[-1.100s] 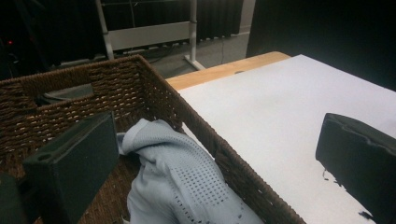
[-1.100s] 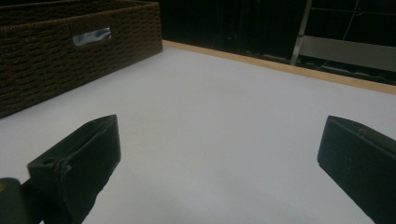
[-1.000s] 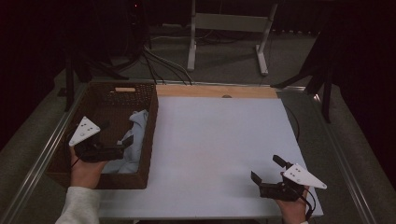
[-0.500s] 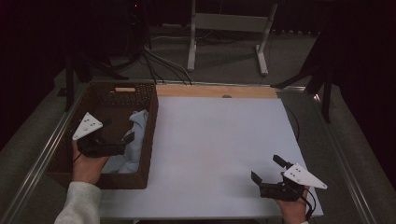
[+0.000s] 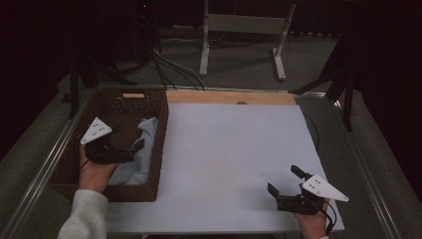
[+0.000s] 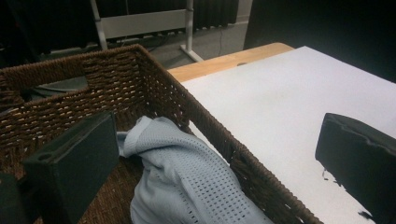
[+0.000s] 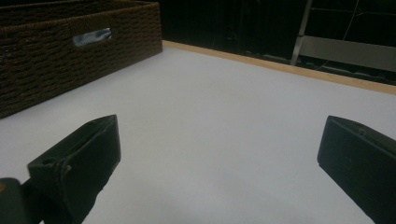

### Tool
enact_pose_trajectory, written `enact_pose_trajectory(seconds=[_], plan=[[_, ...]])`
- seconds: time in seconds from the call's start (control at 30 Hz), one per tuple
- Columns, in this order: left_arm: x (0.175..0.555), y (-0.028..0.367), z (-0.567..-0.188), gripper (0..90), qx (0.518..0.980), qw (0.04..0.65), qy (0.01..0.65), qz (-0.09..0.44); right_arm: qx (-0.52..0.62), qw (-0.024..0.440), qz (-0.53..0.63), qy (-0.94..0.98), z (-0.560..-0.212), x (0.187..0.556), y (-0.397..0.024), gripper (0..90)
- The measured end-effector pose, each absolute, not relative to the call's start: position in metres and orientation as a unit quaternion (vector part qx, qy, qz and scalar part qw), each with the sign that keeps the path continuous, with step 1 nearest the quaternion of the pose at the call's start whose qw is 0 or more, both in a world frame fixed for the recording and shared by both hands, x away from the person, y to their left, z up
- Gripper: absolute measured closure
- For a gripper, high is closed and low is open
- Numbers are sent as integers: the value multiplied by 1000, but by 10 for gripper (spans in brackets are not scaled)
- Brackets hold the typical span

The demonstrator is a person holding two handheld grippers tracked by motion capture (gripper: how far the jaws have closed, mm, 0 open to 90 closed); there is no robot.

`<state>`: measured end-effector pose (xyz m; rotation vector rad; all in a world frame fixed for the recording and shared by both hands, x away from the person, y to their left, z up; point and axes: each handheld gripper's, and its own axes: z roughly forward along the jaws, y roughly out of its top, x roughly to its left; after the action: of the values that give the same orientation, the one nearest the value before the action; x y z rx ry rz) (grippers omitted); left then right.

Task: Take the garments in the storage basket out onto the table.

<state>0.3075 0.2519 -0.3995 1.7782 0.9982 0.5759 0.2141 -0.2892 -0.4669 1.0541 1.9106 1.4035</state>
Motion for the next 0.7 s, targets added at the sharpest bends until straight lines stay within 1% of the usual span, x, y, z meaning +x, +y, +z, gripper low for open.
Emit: enact_pose_trajectory(seconds=[0.7], plan=[[323, 248, -407, 5, 745, 462, 425, 225, 391, 270, 521, 709, -467, 214, -289, 0]])
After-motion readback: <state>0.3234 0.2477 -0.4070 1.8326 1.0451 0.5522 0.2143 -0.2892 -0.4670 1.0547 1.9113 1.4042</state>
